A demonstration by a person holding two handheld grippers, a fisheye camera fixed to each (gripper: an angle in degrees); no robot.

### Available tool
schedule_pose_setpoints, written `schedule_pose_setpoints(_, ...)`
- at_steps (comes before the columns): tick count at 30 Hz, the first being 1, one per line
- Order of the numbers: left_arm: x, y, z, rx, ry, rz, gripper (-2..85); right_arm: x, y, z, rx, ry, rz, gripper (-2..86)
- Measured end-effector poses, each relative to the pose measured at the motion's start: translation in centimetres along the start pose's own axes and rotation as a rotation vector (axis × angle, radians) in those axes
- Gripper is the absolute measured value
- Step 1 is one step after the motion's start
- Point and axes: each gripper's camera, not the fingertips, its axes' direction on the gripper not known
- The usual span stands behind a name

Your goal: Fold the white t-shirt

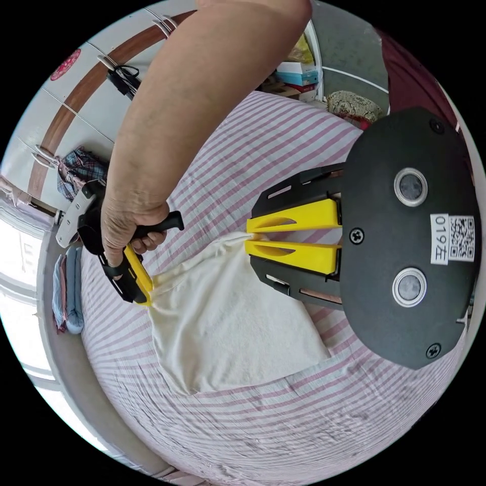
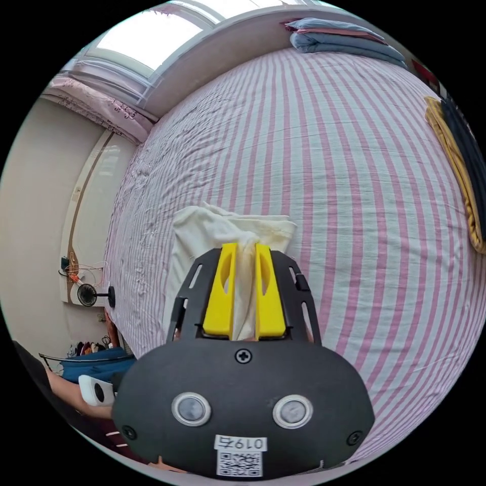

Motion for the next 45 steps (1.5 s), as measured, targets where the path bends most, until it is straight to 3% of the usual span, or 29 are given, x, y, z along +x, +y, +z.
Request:
schedule_pose_setpoints(5, 1.7, -0.5, 1.3, -0.081, -0.068, 0.111, 2.2, 1.0, 0.3, -0.4, 0.073, 0.037, -0.026, 0.0)
schedule_pose_setpoints(11, 5.6, 0.1, 1.7, -0.16, -0.227, 0.203, 4.6, 2.9, 0.1, 1.8, 0.023, 0.11, -0.117, -0.6)
schedule_pose_setpoints(18, 5.3, 2.0, -1.6, -0.043, -0.069, 0.13, 5.0, 5.3, -1.1, 2.8, -0.025, 0.072, -0.192, -0.2)
schedule_pose_setpoints(22, 2.5, 1.7, -5.0, 0.102, -0.054, 0.05, 2.4, 9.1, -1.2, 2.5, 0.038, -0.145, -0.063, 4.7)
schedule_pose_setpoints(32, -10.7, -2.8, -7.3, 0.195, -0.129, -0.117, 1.2, 11.5, -2.3, 4.3, 0.017, -0.21, -0.015, 3.6)
schedule_pose_setpoints(38, -18.8, -8.2, -5.7, 0.132, -0.147, -0.128, 1.2, 12.1, -2.0, 5.0, 0.069, -0.161, -0.011, 0.1)
schedule_pose_setpoints(45, -20.8, -11.2, -3.9, -0.014, -0.223, -0.042, 0.9, 13.6, -0.8, 6.4, 0.119, -0.102, 0.04, -0.2)
